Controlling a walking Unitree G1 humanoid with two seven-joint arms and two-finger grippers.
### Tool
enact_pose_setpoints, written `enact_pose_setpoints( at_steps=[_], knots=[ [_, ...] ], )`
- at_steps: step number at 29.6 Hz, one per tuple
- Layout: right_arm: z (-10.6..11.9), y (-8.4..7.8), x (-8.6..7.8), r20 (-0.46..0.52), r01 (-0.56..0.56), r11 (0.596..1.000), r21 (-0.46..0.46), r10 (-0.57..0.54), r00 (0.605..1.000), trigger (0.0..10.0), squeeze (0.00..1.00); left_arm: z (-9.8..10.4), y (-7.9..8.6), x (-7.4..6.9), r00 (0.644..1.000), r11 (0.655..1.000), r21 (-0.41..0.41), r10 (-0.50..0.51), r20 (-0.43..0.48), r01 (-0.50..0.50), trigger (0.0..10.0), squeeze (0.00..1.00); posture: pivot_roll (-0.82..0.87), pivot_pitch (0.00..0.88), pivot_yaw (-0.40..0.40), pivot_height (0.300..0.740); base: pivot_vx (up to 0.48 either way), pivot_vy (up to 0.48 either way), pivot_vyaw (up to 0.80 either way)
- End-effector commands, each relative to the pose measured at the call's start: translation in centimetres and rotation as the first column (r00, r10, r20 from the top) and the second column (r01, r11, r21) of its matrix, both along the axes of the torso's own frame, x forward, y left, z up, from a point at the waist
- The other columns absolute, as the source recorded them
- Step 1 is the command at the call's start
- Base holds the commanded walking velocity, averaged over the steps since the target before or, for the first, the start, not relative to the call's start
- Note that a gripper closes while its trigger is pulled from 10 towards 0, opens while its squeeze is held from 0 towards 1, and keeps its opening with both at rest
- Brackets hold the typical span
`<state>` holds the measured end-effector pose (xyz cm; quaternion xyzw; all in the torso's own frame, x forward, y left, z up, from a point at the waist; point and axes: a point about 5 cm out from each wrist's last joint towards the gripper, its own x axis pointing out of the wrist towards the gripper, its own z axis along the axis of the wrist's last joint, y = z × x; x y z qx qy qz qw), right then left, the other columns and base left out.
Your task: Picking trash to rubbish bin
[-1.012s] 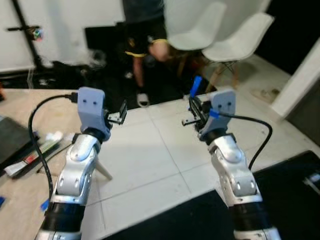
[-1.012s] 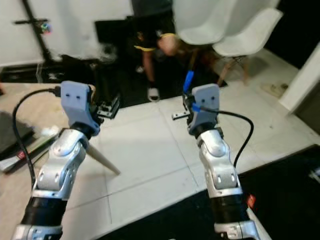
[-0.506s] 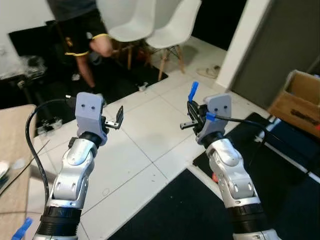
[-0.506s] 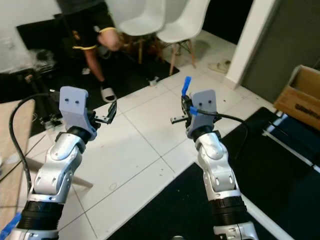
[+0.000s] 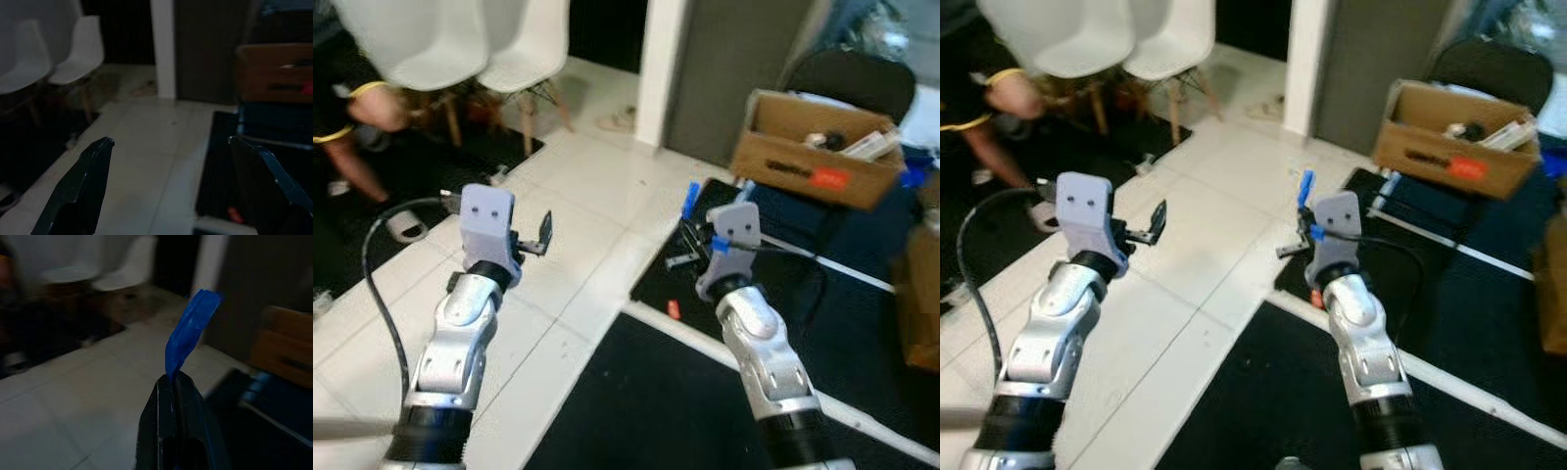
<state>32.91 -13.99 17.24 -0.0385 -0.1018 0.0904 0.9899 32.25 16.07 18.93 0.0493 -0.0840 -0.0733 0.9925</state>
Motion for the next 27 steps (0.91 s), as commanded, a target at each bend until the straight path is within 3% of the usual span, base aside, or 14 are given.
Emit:
enact_pose_setpoints(
  at_steps=[1,6,27],
  knots=[
    [-1.2,-0.4,-0.1,-0.058,0.039,0.999,0.031,-0.037,0.998,10.0,0.00,-0.7,0.3,-0.1,0.999,1.000,-0.002,0.009,-0.035,-0.009,10.0,0.00,0.03,0.125,0.013,0.740,0.000,0.000,-0.80],
    [-1.9,-1.0,-0.2,-0.092,0.066,0.997,0.043,-0.062,0.994,10.0,0.00,-1.0,0.2,-0.2,0.999,0.999,-0.033,0.001,-0.048,-0.003,10.0,0.00,0.03,0.126,0.015,0.740,0.000,0.000,-0.80],
    [-3.1,-1.4,-0.4,-0.131,0.096,0.995,0.028,-0.092,0.987,10.0,0.00,-1.4,0.4,0.0,0.998,1.000,-0.001,0.025,-0.065,-0.025,10.0,0.00,0.03,0.121,0.016,0.740,0.000,0.000,-0.80]
  ],
)
